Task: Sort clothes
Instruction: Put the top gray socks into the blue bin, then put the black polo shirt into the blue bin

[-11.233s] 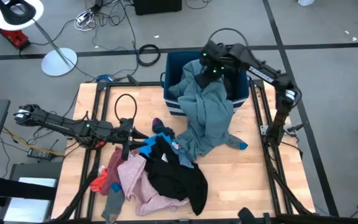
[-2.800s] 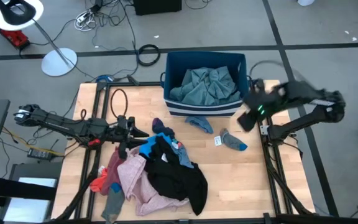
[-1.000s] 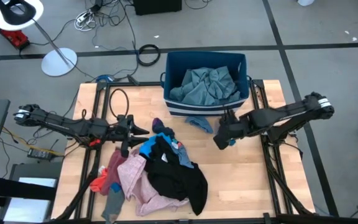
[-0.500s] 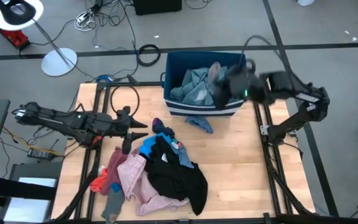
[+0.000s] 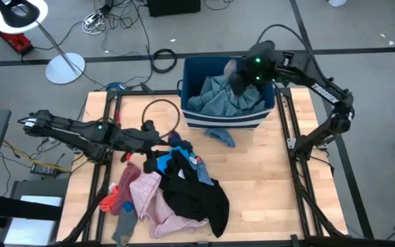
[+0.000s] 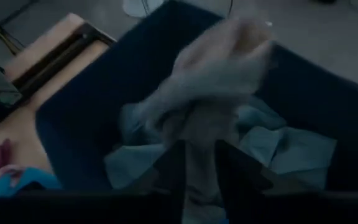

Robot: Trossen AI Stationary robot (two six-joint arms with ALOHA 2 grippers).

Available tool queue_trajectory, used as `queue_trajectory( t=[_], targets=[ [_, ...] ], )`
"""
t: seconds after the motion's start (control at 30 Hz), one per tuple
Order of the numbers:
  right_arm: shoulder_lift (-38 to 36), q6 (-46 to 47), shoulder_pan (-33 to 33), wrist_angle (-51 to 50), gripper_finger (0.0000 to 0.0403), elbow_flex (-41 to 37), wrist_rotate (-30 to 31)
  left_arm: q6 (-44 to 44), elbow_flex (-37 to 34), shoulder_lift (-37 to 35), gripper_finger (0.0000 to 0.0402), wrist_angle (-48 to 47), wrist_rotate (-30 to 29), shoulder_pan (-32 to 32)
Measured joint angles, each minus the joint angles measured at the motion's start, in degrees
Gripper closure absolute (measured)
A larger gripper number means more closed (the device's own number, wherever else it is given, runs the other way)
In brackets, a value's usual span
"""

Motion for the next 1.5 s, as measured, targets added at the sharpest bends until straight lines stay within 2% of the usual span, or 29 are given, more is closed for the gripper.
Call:
queue_trajectory(
  t=[0.17,0.3,0.57,0.73,0.93,1.07,1.23,1.5],
  targets=[
    [1.24,-0.32,-0.84,-0.33,0.0242,0.00,-0.23,2.46,0.08,2.68,0.0239,0.12,2.78,0.01],
    [0.23,-1.59,-0.79,-1.66,0.0210,0.00,-0.31,2.48,0.08,4.68,0.0239,-0.08,4.44,0.00],
    [-5.72,3.08,3.66,-8.21,0.0196,0.00,-3.56,-2.72,0.08,9.38,0.0239,-3.12,4.63,1.38],
    [-8.18,8.48,13.20,-12.83,0.0204,0.00,-1.00,-5.24,0.06,11.87,0.0239,-5.38,8.91,3.27],
    [-10.06,18.24,30.42,-16.66,0.0212,0.00,11.98,-4.76,0.04,12.00,0.0239,-5.22,11.92,4.02],
    [-10.04,26.89,40.76,-20.25,0.0216,-0.02,18.89,1.61,0.04,12.39,0.0239,-6.89,16.46,3.77],
    [-9.78,37.28,50.16,-21.45,0.0221,-3.79,23.78,7.07,-0.01,13.10,0.0239,-8.25,15.01,2.55],
    [-9.71,55.89,60.83,-20.92,0.0227,-15.59,30.17,14.09,-0.03,17.32,0.0239,-8.55,12.20,2.36]
  ],
)
